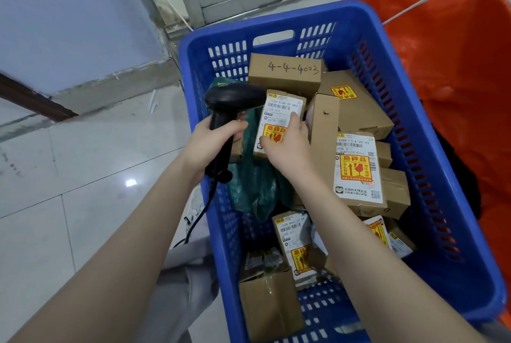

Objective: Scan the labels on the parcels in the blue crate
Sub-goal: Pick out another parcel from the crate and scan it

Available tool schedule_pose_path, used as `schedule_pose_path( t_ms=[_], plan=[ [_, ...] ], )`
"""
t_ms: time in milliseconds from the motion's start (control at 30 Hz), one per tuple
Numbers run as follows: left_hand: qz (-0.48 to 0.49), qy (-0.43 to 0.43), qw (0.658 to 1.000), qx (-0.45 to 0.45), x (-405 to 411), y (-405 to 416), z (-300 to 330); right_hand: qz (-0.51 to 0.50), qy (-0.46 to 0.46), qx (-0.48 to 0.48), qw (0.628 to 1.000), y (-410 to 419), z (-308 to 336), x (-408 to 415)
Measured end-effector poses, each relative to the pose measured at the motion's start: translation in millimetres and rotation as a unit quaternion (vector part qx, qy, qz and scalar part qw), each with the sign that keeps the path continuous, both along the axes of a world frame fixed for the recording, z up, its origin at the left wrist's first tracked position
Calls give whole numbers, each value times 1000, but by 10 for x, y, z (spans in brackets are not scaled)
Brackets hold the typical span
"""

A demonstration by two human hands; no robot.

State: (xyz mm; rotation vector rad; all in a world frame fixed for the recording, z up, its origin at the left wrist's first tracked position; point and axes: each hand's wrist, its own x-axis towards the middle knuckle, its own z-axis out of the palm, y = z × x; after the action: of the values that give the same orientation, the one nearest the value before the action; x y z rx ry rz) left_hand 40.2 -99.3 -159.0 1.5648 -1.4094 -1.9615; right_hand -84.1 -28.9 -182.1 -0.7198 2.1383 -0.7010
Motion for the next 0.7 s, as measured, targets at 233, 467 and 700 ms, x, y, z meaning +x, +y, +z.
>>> schedule_pose_path(
  t_ms=[233,467,700],
  plan=[
    [12,9,1000,-5,20,-69,-17,-28,21,40,999,-118,-155,-30],
    [2,6,1000,-15,-41,-67,45,-61,-34,62,996,-151,-292,-73],
    [-13,5,1000,-25,-61,-66,100,-79,-43,59,994,-143,-271,-61]
  ],
)
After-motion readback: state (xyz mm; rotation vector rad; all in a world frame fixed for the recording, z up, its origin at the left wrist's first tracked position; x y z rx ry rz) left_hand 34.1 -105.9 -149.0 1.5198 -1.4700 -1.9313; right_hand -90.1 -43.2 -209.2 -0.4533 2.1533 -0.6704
